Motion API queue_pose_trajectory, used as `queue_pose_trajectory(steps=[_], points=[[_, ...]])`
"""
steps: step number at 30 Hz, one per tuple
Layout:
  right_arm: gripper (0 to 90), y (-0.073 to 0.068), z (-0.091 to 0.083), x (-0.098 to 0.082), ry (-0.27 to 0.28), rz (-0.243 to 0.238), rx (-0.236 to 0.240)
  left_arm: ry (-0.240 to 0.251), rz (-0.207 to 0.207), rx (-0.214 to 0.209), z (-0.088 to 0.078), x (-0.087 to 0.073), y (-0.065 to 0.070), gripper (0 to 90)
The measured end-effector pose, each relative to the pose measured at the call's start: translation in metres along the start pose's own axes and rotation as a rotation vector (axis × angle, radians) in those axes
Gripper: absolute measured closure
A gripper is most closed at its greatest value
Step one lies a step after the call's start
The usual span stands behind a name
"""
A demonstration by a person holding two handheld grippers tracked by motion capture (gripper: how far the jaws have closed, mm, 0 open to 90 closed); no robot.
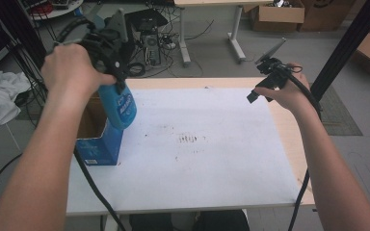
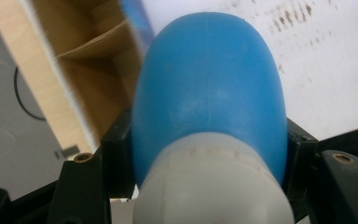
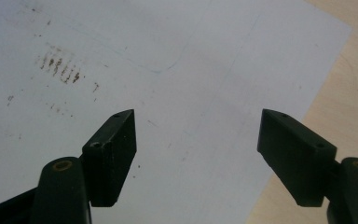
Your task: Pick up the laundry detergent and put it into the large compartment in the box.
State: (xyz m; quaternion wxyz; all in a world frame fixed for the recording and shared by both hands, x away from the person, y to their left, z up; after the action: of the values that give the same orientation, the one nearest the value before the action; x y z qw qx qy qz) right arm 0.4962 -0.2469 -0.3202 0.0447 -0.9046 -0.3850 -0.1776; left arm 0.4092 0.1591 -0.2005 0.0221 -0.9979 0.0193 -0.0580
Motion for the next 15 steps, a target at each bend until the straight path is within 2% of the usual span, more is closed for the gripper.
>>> queue_pose_trajectory(steps=[1,2,3,4,5,7,15], points=[[28.4,0.000,0.000,0.000,0.002,0.002,0.001,0.002,-0.017,0.001,-0.004,0.000,-0.006,38.4],[28.4,0.000,0.000,0.000,0.002,0.002,0.001,0.002,-0.017,0.001,-0.004,0.000,-0.006,38.4],[28.4,0.000,0.000,0.000,0.002,0.003,0.002,0.005,-0.057,0.007,-0.009,0.001,-0.017,38.4],[28.3,0.000,-0.001,0.000,0.001,0.003,0.001,0.005,-0.057,0.007,-0.009,0.001,-0.017,38.4],[28.3,0.001,-0.001,0.000,0.002,0.002,-0.002,0.006,-0.098,0.014,-0.012,0.000,-0.028,38.4],[28.4,0.001,-0.001,-0.001,0.001,0.007,0.000,0.007,-0.132,0.023,-0.014,0.000,-0.038,38.3],[28.4,0.003,-0.001,-0.002,-0.005,0.009,-0.003,0.007,-0.210,0.048,-0.012,-0.003,-0.068,38.4]])
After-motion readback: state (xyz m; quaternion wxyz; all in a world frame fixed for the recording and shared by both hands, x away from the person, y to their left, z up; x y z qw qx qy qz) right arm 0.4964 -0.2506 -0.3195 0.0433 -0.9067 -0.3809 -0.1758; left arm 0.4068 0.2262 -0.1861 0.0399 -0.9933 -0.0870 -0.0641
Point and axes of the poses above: each handheld gripper's, and its own axes: z roughly forward along the jaws, x roughly out of its top, y roughly to its right, the point moved 9 cm from there along z, roughly forward along the jaws, and after that the axes turned 14 degrees about -z, right-handed, at the moved point
